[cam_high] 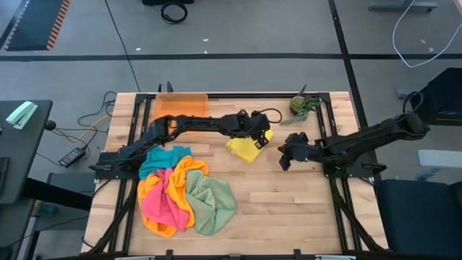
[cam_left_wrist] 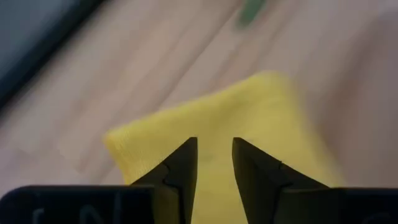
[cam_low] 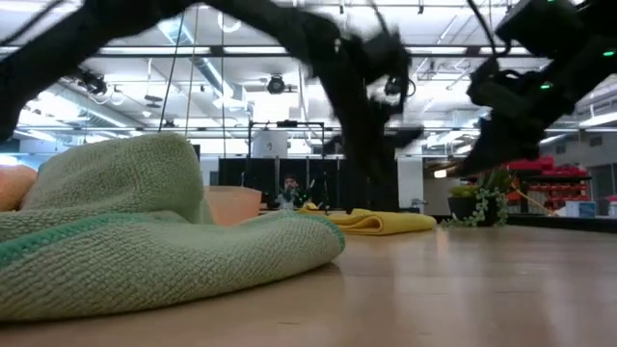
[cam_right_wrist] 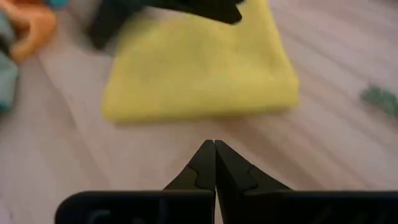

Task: Fold microfiber towels
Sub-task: Fold the yellow towel

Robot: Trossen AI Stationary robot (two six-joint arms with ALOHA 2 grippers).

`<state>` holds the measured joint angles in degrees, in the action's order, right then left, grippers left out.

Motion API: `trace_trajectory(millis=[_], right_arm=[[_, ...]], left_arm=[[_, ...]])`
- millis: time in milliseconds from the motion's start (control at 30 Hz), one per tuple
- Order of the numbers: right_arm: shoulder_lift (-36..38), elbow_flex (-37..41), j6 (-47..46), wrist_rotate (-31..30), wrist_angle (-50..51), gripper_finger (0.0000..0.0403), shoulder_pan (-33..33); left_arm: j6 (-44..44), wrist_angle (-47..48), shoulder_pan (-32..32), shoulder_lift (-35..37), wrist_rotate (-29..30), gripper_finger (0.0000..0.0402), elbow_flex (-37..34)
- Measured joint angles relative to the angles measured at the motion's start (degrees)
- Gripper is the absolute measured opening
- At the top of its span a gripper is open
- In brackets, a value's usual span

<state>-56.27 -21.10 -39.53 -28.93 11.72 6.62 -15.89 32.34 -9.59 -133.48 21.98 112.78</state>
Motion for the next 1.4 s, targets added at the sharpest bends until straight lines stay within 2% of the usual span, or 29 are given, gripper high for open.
trace_trajectory(millis=[133, 200, 333, 467, 600, 700, 800, 900, 1000, 1200, 1400], right_arm=[[-3.97, 0.00, 6.07, 8.12, -11.35, 0.0006, -6.35], [-6.89, -0.09, 7.49, 10.26, -14.63, 0.0006, -8.51], [-14.38, 0.01, 9.10, 13.40, -20.21, 0.0006, -11.28], [-21.50, -1.08, 11.25, 14.68, -25.16, 0.0006, -12.80], [-27.89, -4.04, 15.02, 13.88, -24.98, 0.0006, -14.98], [-32.57, -6.80, 18.74, 15.36, -24.90, 0.0006, -17.36], [-36.61, -9.95, 22.30, 18.35, -25.37, 0.0006, -20.11], [-39.23, -13.42, 27.61, 20.95, -24.47, 0.0006, -22.76], [-40.10, -18.06, 33.37, 22.36, -19.22, 0.0006, -25.59], [-41.67, -28.98, 45.61, 24.14, -11.17, 0.0006, -30.96], [-44.21, -38.00, 48.84, 29.01, -5.80, 0.0006, -34.95]], left_arm=[[4.31, 6.64, 1.08, 6.01, 1.07, 0.0110, 0.11], [6.10, 10.64, 1.45, 8.76, 1.76, 0.0110, -0.06], [6.99, 20.72, 2.49, 15.40, 6.71, 0.0109, 0.23], [1.90, 33.52, 4.11, 20.15, 13.45, 0.0109, 0.01], [-9.10, 47.07, 7.65, 25.66, 24.32, 0.0107, -0.35], [-17.72, 50.88, 11.92, 31.08, 29.21, 0.0101, -6.26], [-23.79, 49.34, 16.37, 37.90, 30.01, 0.0093, -16.51], [-28.90, 43.20, 19.82, 45.30, 30.07, 0.0084, -28.24], [-31.30, 34.56, 21.88, 51.63, 29.41, 0.0076, -38.88], [-29.57, 18.40, 22.25, 61.61, 28.34, 0.0064, -54.94], [-21.91, 1.88, 22.20, 67.48, 27.89, 0.0056, -66.54]])
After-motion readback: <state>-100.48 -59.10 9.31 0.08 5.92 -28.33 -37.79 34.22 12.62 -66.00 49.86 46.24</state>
